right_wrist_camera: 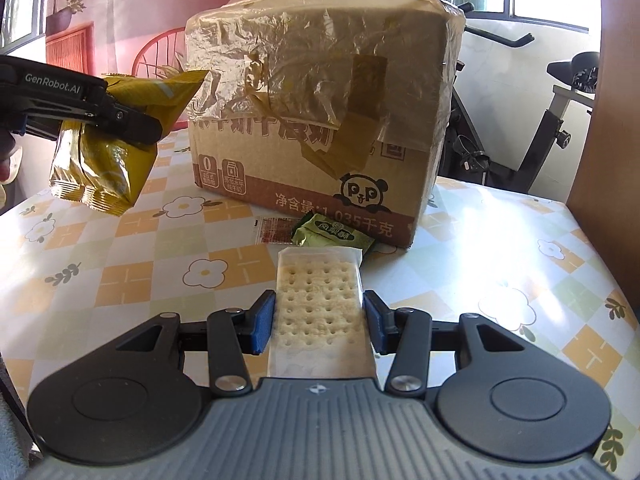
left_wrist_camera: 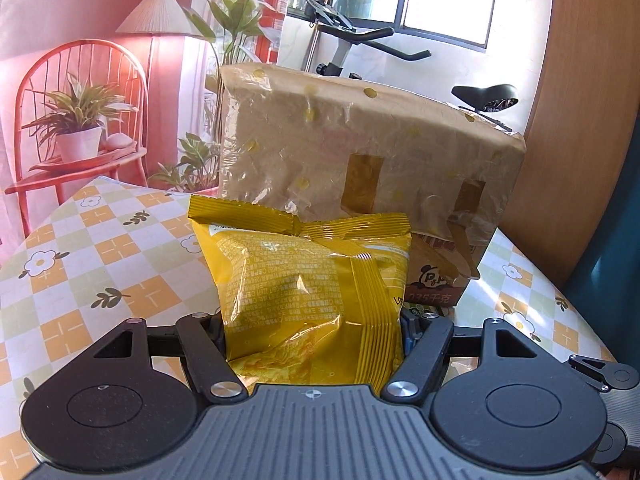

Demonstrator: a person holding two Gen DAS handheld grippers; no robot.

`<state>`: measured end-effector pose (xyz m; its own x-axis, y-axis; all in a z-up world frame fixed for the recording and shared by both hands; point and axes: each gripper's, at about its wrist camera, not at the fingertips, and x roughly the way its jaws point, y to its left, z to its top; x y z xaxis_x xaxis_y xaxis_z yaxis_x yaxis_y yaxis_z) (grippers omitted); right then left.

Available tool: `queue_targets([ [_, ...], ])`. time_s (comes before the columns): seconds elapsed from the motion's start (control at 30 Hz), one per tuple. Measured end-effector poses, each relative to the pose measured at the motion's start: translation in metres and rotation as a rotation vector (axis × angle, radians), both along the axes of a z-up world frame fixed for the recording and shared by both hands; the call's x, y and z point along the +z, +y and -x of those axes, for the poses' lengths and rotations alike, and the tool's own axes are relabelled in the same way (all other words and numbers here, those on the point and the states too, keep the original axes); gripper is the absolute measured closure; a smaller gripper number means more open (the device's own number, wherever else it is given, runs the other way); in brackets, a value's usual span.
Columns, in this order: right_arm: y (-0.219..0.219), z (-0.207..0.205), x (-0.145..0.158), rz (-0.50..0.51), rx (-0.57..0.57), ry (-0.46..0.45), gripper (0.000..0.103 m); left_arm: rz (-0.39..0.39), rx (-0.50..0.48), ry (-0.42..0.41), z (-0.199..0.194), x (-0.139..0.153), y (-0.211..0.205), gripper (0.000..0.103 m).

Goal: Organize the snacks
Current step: 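Lift and carry the yellow bag and cracker over the paper bag with both tools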

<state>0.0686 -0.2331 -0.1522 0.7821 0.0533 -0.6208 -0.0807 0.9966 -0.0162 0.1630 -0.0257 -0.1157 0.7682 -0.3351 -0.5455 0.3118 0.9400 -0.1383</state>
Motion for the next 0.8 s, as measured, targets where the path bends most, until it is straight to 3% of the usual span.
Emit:
queue_targets([
  [0.3,-0.004,-0.003,0.046,-0.067,-0.028,-0.099,0.055,0.012,0.024,-0.046,0.003,0.022,0.013,0.03],
  [0.67,-0.012,-0.05,0.154,-0.055,-0.018,-0.31,0.055,0.023,-0.001,-0.223,-0.025,0.109,0.007,0.03],
  [0.8,-0.018,-0.09,0.182,-0.037,-0.024,-0.316,0.055,-0.012,-0.026,-0.233,-0.058,0.133,-0.014,0.03],
])
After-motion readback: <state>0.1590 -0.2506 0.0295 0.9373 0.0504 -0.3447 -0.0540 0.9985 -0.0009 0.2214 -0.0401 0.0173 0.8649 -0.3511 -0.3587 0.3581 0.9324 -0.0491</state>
